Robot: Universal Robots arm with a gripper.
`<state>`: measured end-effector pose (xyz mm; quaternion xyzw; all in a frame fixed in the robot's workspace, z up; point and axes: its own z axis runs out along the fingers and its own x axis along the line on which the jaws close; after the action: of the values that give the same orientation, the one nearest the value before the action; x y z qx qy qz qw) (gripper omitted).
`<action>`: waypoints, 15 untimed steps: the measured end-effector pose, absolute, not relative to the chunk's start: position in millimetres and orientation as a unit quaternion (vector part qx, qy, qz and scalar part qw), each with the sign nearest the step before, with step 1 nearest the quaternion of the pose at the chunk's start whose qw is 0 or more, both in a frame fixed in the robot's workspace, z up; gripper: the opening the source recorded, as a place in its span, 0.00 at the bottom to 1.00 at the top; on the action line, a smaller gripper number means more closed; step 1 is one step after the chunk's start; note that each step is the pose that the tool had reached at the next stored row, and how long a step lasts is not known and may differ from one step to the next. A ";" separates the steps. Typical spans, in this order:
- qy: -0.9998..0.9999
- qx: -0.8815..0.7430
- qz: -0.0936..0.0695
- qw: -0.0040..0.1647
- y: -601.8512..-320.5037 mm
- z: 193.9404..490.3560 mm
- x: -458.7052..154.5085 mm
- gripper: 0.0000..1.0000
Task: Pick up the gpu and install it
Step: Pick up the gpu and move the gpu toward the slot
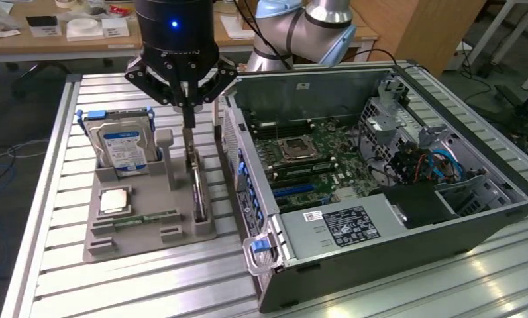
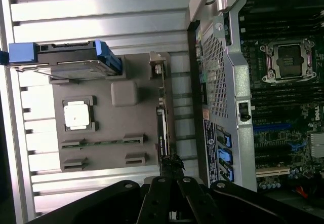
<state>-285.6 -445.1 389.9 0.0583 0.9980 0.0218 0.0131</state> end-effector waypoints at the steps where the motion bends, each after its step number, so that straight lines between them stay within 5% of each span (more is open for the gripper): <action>1: 0.998 0.058 0.022 0.013 -445.1 389.9 -285.6 0.11; 5: 0.998 0.058 0.022 0.013 -445.1 389.9 -285.6 0.11; 12: 0.998 0.058 0.022 0.013 -445.1 389.9 -285.6 0.42; 15: 0.998 0.058 0.022 0.013 -445.1 389.9 -285.6 0.42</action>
<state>-285.6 -445.1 389.9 0.0583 0.9980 0.0218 0.0131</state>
